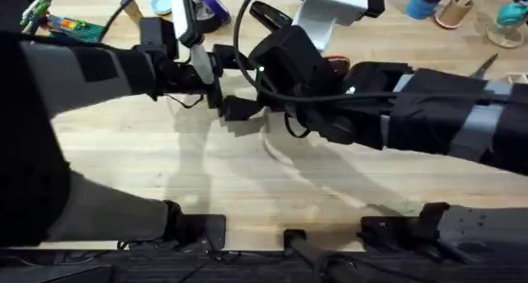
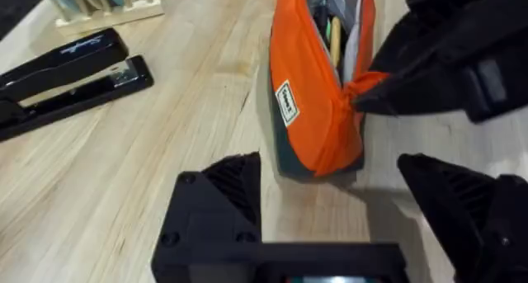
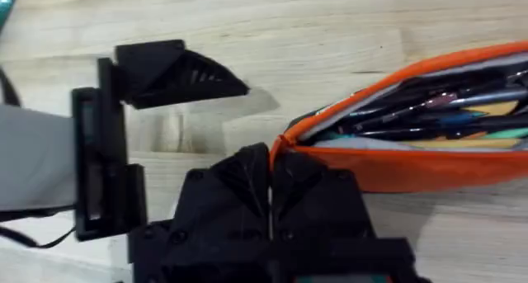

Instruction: Unzip the bag, pick up the pens from the table one at a time and place them inside, then zip the bag closed.

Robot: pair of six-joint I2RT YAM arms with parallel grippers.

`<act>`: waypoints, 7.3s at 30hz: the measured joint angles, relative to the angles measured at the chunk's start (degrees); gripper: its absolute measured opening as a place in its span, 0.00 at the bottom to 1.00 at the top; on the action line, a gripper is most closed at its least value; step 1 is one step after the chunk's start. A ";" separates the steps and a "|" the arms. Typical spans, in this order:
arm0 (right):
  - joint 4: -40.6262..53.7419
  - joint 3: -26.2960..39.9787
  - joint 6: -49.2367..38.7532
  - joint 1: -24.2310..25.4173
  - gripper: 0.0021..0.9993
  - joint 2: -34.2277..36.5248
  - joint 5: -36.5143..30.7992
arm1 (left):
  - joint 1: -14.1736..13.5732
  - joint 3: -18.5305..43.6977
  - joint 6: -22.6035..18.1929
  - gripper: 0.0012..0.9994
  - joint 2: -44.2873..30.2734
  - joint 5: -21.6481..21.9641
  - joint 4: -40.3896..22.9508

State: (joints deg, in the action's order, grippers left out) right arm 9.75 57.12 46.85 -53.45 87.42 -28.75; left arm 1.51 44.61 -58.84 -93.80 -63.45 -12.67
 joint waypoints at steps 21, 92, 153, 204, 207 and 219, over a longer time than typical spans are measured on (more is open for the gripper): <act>-0.08 -0.02 0.00 0.00 0.03 0.00 0.00 | -8.02 -0.01 9.80 1.00 -2.65 1.69 10.02; 11.46 -0.02 -2.16 21.51 0.03 -3.82 1.70 | -8.34 0.01 10.66 0.04 -2.65 5.60 10.58; 4.24 -10.45 0.66 37.43 0.83 -8.75 4.10 | -9.12 0.00 10.66 0.04 -2.66 5.18 10.33; 21.30 -10.47 -31.38 36.09 1.00 -35.73 16.66 | -3.62 1.34 28.21 1.00 38.55 26.14 -32.67; 24.62 -10.47 -33.47 36.09 1.00 -38.57 18.65 | -3.62 2.76 29.67 1.00 43.19 28.09 -39.61; 46.77 -7.09 -37.53 36.09 1.00 -48.45 21.09 | -3.62 13.78 31.49 1.00 51.93 32.00 -65.63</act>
State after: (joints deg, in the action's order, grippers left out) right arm 56.52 50.03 9.32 -17.37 38.97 -7.66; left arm -2.11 58.39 -27.35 -41.87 -31.45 -78.30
